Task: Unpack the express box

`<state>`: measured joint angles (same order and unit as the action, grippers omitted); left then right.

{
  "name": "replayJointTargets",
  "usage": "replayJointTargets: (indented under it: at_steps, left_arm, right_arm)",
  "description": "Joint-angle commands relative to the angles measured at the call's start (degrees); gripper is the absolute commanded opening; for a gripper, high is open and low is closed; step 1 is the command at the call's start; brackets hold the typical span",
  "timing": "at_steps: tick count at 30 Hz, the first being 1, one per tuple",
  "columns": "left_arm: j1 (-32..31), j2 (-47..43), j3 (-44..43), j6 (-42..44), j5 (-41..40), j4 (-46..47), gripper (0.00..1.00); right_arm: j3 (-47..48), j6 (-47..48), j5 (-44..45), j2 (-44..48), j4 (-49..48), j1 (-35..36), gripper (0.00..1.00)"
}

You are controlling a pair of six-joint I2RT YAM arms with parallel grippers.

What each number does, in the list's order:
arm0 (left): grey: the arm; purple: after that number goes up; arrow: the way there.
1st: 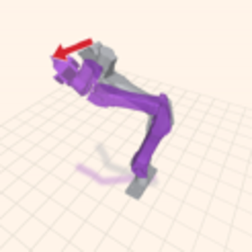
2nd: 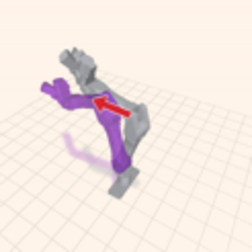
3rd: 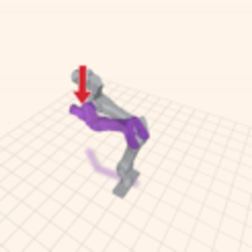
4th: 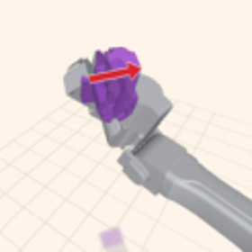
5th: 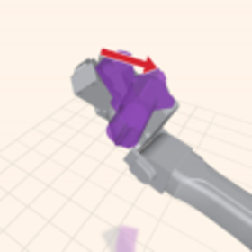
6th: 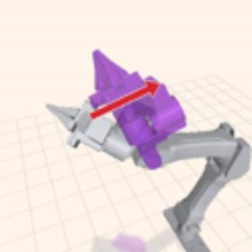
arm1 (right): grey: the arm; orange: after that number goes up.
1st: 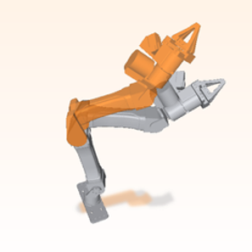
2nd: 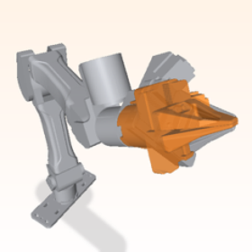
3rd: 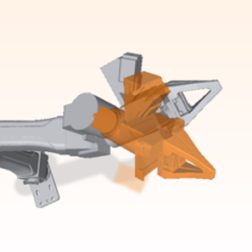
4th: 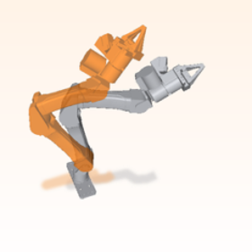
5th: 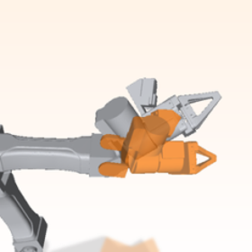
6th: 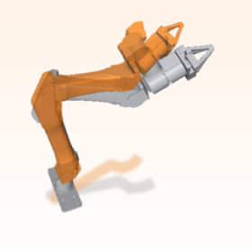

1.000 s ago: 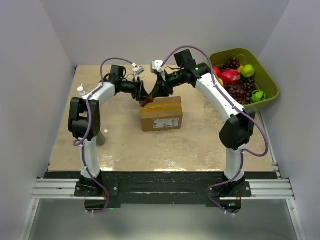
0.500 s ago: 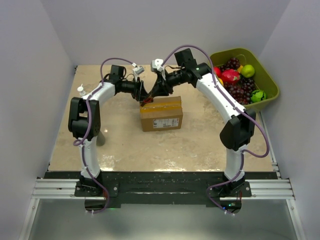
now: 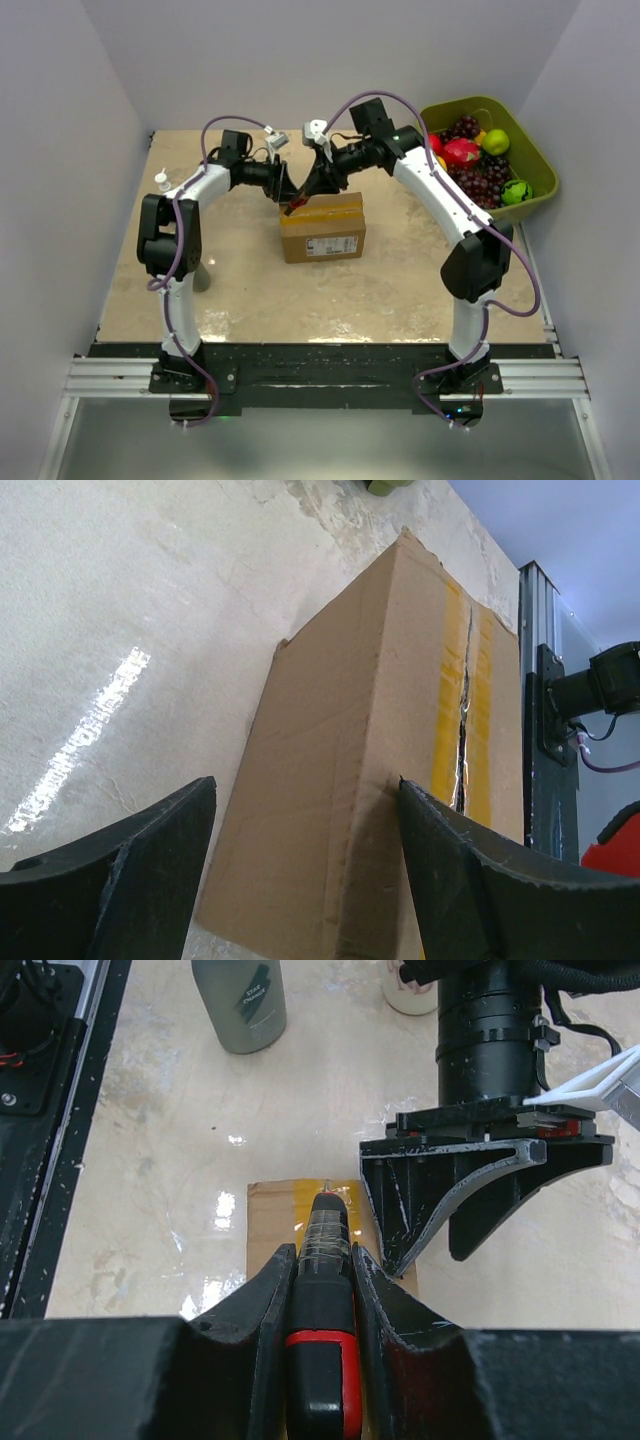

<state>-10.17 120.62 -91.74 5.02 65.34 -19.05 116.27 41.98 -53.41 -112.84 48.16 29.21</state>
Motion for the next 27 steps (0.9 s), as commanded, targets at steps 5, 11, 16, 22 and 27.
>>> replayJointTargets:
  at_steps: [5,11,16,22,27]
  left_arm:
    - [-0.5,1.7,-1.2,0.7,-2.3,-0.5,0.77]
    - [-0.5,1.8,-1.2,0.5,-2.2,-0.6,0.77]
    - [-0.5,2.0,-1.2,0.5,-2.3,-0.3,0.77]
    - [-0.5,2.2,-1.3,0.5,-2.4,-0.4,0.77]
    - [-0.6,2.4,-1.9,0.5,-2.3,-0.2,0.77]
  right_arm:
    - [-0.1,-0.6,0.2,3.1,-3.3,0.2,0.0]
    - [2.0,2.8,0.8,1.4,1.7,0.2,0.0]
    - [3.3,4.5,1.1,0.4,4.8,0.3,0.0]
    - [4.9,6.6,3.5,-0.6,7.7,0.4,0.0]
    - [7.6,8.3,6.1,-2.0,11.6,0.5,0.0]
